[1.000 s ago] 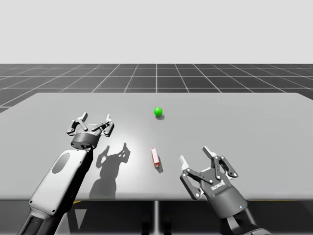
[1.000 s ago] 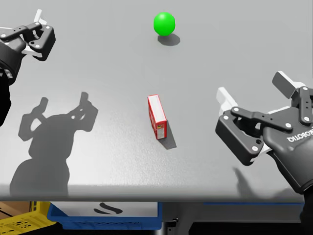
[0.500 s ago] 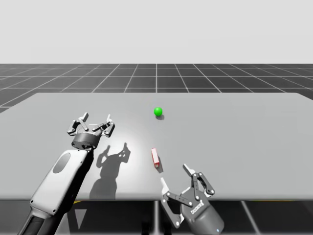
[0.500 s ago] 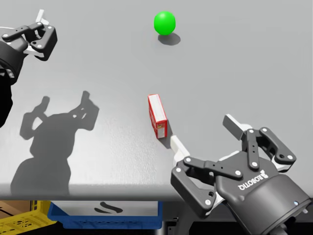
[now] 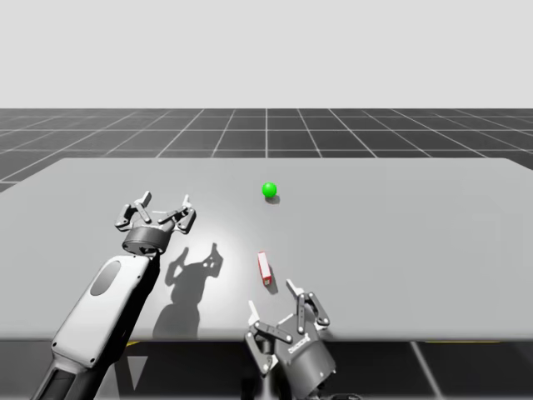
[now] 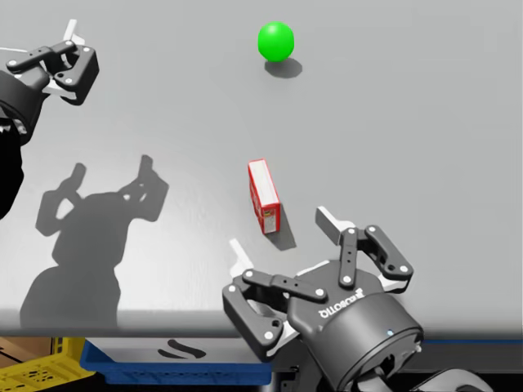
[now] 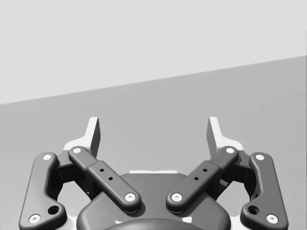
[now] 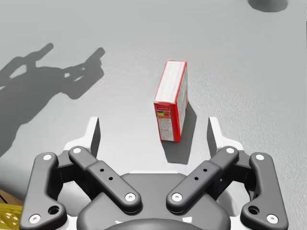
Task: Watch the red light. When it turns green, pick up the object.
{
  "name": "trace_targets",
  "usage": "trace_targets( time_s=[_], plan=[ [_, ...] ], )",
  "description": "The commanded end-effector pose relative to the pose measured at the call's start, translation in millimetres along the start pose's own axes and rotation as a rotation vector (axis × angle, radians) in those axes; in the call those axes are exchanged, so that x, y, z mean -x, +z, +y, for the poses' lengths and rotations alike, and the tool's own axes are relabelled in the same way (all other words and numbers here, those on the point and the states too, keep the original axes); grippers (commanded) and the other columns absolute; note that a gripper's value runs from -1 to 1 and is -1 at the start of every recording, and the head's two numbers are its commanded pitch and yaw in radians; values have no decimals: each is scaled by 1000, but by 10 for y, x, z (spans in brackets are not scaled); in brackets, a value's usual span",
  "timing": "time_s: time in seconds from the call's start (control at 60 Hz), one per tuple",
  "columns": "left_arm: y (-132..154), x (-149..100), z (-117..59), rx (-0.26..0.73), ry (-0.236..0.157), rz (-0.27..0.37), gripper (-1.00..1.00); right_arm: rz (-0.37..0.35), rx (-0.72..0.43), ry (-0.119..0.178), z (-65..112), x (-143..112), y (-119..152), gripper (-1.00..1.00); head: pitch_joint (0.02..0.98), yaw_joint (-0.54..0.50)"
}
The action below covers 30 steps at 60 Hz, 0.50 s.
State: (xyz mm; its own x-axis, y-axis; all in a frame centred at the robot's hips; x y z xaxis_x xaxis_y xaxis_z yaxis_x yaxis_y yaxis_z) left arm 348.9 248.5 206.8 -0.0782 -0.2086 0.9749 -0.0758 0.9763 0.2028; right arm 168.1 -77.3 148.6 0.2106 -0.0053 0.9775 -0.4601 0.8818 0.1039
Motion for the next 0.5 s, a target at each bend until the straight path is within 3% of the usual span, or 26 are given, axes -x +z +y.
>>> trace_targets(
  time_s=[0.017, 0.067, 0.1, 0.217, 0.283, 0.367, 0.5],
  plan=[
    [4, -10, -2, 3, 1, -4, -1000, -7, 42, 43, 56, 28, -181, -1000, 922, 16],
    [6, -12, -3, 4, 1, -5, -1000, -6, 55, 49, 58, 33, -223, -1000, 922, 15],
    [8, -13, -5, 4, 1, -5, -1000, -10, 72, 72, 50, 46, -265, -1000, 922, 15],
    [11, -15, -7, 6, 1, -5, -1000, -4, 124, 111, 20, 72, -393, -1000, 923, 15],
    [12, -15, -12, 7, 1, -5, -1000, 13, 131, 107, 22, 60, -446, -1000, 924, 16],
    [14, -16, -17, 8, 1, -5, -1000, 14, 144, 129, 36, 47, -528, -1000, 922, 15],
    [20, -18, -20, 10, 2, -4, -1000, 52, 135, 117, 58, 41, -621, -1000, 920, 14]
  ],
)
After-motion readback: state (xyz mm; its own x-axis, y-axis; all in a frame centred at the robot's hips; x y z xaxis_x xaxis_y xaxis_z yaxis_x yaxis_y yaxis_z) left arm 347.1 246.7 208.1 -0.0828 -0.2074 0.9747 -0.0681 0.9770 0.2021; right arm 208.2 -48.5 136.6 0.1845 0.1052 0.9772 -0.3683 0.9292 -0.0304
